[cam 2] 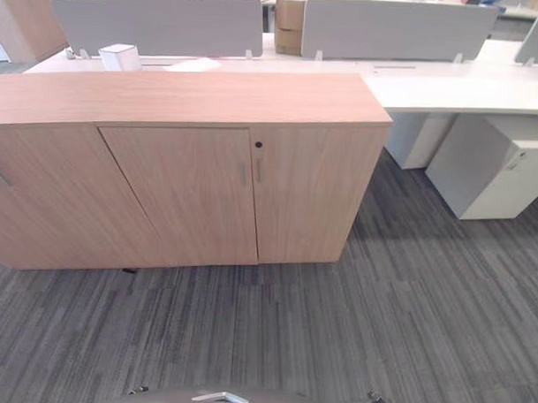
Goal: Put the empty folder in the office cabinet
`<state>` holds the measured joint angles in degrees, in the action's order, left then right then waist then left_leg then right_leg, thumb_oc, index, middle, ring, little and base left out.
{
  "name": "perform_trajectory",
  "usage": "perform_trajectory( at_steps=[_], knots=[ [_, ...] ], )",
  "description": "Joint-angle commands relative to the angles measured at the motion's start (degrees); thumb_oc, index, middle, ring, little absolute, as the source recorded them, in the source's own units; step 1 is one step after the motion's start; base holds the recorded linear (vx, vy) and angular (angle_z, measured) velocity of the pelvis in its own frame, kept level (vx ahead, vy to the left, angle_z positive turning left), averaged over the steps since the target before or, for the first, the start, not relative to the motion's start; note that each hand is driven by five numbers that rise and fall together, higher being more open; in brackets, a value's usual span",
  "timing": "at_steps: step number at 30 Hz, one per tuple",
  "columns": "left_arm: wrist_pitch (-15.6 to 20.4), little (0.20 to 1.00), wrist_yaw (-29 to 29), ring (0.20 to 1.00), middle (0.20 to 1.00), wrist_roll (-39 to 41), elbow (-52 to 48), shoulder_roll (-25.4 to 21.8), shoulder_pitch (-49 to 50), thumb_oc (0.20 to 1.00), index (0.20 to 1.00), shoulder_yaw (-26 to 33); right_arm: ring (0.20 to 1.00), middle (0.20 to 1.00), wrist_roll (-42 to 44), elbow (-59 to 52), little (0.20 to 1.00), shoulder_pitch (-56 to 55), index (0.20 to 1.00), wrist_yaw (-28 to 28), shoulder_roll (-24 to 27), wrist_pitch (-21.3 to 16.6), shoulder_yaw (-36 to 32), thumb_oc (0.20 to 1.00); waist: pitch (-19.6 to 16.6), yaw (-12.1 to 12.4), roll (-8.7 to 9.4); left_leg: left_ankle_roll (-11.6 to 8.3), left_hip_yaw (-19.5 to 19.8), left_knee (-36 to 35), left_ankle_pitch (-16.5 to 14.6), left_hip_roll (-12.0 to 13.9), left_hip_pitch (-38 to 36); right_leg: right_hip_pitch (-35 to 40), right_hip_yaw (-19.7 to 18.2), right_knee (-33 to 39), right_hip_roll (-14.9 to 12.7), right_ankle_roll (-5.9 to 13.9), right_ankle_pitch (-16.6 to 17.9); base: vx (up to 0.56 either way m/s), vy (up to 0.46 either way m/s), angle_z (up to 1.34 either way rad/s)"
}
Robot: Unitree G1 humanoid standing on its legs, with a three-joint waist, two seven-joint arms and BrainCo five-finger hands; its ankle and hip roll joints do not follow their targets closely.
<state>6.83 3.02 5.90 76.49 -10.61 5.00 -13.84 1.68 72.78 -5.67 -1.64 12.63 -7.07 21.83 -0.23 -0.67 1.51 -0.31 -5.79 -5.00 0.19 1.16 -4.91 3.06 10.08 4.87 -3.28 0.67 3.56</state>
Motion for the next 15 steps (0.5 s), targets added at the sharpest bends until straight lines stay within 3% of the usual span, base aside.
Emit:
perform_trajectory(
  at_steps=[1, 15],
  knots=[
    [0.4, 1.0, -0.13, 1.0, 1.0, -0.15, 2.31, -0.52, -2.77, 1.0, 1.0, 0.84, 1.0, 1.0, 0.69, 2.73, 1.0, 5.68, 1.0, 0.62, 1.44, -0.13, -0.61, 1.0, 1.25, 0.83, -0.86, -4.39, 0.9, 1.64, 1.35, 2.38, 1.46, 1.14, -0.69, -0.63, -2.05, 5.19, -2.36, 0.04, 0.027, 0.08],
    [-0.19, 1.0, 0.16, 1.0, 1.0, -1.13, 3.21, -1.32, -2.96, 1.0, 1.0, 1.44, 1.0, 1.0, -0.06, 2.78, 1.0, 5.86, 1.0, -0.01, 0.08, 0.52, 0.57, 1.0, 0.49, 1.78, 0.54, -3.91, 1.32, 0.95, 0.31, 2.32, 0.17, 1.95, -0.96, -0.68, -2.02, 5.45, -2.53, 0.02, 0.017, 0.03]
  ],
)
